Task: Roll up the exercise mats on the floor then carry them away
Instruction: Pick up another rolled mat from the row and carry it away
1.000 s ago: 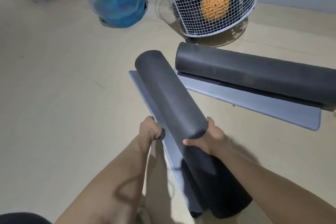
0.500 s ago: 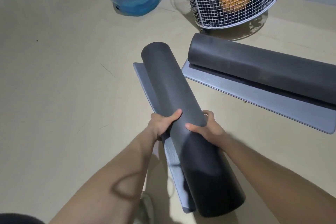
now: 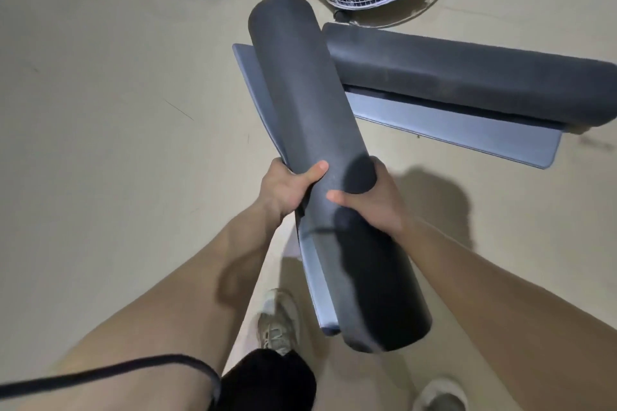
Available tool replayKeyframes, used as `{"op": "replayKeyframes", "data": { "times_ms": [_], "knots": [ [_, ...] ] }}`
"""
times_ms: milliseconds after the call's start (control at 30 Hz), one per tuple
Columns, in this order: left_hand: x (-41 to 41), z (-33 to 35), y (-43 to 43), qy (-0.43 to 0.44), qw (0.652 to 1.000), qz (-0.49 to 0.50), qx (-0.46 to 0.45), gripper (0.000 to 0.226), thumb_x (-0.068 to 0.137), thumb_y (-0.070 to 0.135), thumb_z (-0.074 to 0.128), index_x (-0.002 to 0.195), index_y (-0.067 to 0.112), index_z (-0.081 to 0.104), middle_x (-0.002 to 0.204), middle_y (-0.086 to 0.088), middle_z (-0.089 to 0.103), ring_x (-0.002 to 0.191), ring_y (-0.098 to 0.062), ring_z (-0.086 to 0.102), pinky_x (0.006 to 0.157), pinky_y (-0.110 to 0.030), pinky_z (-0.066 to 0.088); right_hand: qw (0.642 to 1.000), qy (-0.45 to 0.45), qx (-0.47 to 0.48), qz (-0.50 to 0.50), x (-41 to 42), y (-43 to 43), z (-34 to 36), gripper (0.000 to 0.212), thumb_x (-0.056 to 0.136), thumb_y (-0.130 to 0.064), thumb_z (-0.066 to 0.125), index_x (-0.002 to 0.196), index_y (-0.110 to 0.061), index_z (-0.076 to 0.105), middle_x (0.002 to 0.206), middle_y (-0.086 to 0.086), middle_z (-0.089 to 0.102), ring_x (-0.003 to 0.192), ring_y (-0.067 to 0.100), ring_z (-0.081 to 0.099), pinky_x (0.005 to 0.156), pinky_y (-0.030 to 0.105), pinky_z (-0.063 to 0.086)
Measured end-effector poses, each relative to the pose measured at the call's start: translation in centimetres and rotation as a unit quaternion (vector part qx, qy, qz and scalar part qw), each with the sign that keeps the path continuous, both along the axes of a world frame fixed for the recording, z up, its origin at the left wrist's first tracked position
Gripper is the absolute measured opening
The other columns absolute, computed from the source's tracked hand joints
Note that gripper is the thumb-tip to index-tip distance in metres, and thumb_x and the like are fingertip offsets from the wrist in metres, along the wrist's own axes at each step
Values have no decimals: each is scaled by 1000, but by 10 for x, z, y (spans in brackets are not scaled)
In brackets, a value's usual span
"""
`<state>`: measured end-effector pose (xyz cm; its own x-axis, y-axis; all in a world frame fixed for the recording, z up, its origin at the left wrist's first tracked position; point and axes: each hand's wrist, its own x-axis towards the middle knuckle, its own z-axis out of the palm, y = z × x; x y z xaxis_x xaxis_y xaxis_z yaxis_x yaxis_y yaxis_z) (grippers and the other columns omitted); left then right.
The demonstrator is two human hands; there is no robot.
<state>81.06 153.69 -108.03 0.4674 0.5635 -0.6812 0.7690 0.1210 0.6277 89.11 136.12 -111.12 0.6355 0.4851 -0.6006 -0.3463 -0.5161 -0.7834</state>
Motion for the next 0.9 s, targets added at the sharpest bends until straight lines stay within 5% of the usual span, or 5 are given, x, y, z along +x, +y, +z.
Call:
{"op": "replayKeyframes", "data": {
  "times_ms": [200,367,667,800,900],
  "knots": [
    [17,133,-63,16,999,-39,-3,62,76,52,87,118,18,55,115,5,69,107,-20,69,98,-43,57,998,55,13,-33,7,-70,136,90,56,-46,99,132,-42,51,117,-21,68,99,-4,67,89,24,56],
    [73,232,-158,32,992,-122,-1,72,73,57,86,123,15,56,117,5,70,106,-16,69,96,-37,57,993,59,4,-103,36,-174,229,96,52,-50,96,136,-42,50,111,-22,71,99,0,69,95,36,56],
    [219,297,-361,-19,962,-263,-71,41,80,45,86,106,27,59,105,11,73,99,-12,72,93,-38,59,968,1,-33,-247,131,-380,316,87,58,-44,97,132,-42,51,113,-24,66,101,-3,65,83,18,48],
    [294,302,-457,-22,942,-320,-96,88,57,71,88,125,21,60,117,7,75,104,-14,73,93,-41,60,949,-41,-94,-300,180,-474,332,101,56,-55,95,142,-35,45,131,-17,55,120,7,55,105,25,40],
    [351,300,-531,-32,926,-367,-89,89,54,73,86,121,19,62,111,7,76,102,-16,74,91,-43,60,933,-37,-114,-340,221,-544,340,104,63,-52,94,150,-31,40,135,-16,49,124,9,49,106,26,34]
  ]
}}
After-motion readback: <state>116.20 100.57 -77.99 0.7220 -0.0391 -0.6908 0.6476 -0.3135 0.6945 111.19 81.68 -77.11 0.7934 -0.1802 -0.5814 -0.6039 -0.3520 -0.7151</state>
